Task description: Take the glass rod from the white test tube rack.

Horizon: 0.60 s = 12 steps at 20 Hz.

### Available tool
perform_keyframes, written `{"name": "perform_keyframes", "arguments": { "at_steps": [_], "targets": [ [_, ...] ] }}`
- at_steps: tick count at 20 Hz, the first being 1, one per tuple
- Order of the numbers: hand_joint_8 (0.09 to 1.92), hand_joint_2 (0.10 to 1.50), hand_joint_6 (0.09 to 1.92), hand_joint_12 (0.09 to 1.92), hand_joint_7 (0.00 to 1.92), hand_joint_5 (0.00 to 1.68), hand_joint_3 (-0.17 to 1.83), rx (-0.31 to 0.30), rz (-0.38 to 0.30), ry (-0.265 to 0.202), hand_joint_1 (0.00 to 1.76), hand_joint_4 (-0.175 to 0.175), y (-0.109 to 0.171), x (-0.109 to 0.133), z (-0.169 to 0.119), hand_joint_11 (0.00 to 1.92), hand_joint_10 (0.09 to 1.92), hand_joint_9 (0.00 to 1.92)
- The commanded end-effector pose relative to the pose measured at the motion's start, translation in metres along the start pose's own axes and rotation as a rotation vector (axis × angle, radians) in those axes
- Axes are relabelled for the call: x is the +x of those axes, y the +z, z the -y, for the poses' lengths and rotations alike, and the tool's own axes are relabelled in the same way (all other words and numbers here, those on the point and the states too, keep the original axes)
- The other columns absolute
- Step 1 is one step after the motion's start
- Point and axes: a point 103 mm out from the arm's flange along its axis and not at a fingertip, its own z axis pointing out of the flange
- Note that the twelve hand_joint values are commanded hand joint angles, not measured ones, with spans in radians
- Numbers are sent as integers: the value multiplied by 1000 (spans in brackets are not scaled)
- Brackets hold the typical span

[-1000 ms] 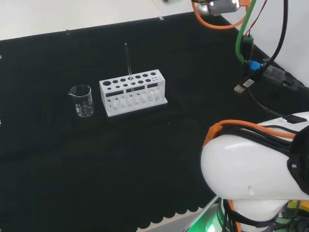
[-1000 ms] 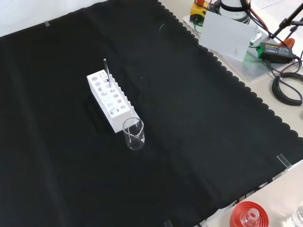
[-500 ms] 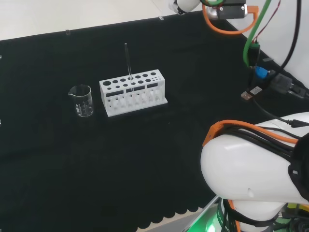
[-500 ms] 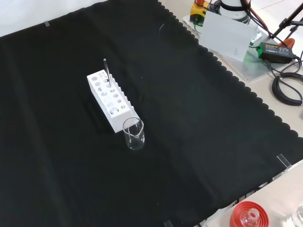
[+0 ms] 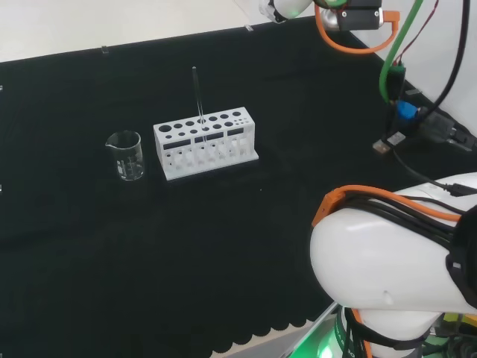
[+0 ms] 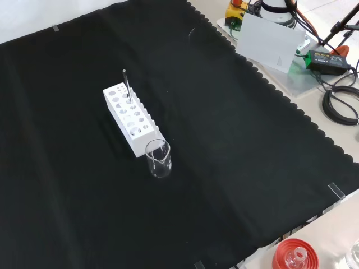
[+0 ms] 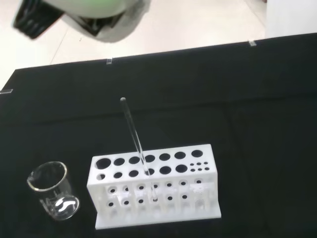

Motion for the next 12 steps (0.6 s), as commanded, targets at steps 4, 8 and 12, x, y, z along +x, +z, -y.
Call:
{"name": "perform_keyframes", "arguments": {
  "at_steps": [4, 8, 12],
  "targets": [
    [835, 552, 134, 1398, 90, 230, 808, 80, -18, -39, 922, -53, -6, 14, -13, 306, 917, 282],
    [838, 542, 132, 1388, 104, 246, 805, 95, -25, -42, 907, -40, -5, 17, -22, 342, 909, 308],
    [840, 540, 135, 1388, 119, 261, 802, 112, -38, -50, 897, -36, 0, 21, -33, 353, 908, 316]
  ]
}}
